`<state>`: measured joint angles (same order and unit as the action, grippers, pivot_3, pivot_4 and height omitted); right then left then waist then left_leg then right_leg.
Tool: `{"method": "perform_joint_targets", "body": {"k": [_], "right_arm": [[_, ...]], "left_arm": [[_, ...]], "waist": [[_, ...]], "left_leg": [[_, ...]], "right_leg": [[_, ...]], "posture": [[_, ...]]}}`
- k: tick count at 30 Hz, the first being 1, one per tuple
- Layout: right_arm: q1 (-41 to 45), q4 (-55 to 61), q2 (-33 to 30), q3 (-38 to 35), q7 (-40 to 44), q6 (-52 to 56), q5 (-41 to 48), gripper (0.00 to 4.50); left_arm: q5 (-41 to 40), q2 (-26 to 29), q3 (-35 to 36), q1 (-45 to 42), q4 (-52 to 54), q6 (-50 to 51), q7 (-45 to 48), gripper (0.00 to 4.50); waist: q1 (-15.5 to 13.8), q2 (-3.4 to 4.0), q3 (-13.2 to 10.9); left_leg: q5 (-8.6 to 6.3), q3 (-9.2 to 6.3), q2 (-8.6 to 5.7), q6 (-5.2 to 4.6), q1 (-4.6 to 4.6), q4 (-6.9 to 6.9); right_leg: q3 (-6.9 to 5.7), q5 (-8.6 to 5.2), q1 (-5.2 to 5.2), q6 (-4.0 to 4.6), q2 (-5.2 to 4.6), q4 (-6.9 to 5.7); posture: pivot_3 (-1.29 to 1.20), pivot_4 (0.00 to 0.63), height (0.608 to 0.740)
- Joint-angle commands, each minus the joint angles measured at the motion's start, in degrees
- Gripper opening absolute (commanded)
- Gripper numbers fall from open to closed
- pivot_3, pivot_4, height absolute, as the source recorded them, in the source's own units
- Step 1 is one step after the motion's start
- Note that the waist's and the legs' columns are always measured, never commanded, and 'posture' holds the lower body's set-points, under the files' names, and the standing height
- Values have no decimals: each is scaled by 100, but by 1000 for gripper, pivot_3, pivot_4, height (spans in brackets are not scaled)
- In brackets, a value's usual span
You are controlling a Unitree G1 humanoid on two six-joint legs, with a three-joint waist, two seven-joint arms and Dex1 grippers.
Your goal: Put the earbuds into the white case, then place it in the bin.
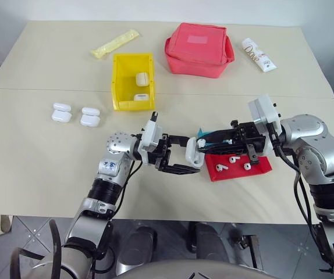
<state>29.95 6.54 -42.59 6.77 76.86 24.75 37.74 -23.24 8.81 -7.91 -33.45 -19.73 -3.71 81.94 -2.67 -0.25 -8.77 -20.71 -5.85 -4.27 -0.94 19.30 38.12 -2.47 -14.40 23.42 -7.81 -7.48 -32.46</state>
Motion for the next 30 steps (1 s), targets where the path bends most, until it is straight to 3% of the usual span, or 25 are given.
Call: {"method": "perform_joint_targets", "body": {"k": [1,6,11,21,30], "right_arm": [[-354,-132,-194,503,188,335,-446,489],[-305,-122,-130,407,88,299,-456,489],[-236,-172,-8,323,-56,266,-460,2046],[-117,-114,31,192,-215,339,-409,2046],[-162,-8,-77,-447,-682,463,-309,2046]], "left_arm": [[-447,-84,474,-525,390,-199,-288,2772],[-418,-115,480,-574,356,-144,-391,2772],[-428,-109,461,-564,366,-137,-416,2772],[-407,-91,437,-466,396,-117,-520,2772],[-403,63,556,-377,324,-130,-525,2772]], "waist": [[1,0,0],[-1,0,0],[3,1,0],[-1,1,0],[-25,-1,-2]], "left_leg": [[0,0,0,0,0,0],[0,0,0,0,0,0],[0,0,1,1,0,-1],[0,0,0,1,1,0],[0,-9,0,1,12,7]], "right_leg": [[0,0,0,0,0,0],[0,0,0,0,0,0],[0,0,1,0,0,-1],[0,0,2,0,0,-3],[-9,0,3,0,-2,-2]], "posture": [[0,150,740],[0,150,740],[0,150,740],[0,150,740],[0,150,740]]}}
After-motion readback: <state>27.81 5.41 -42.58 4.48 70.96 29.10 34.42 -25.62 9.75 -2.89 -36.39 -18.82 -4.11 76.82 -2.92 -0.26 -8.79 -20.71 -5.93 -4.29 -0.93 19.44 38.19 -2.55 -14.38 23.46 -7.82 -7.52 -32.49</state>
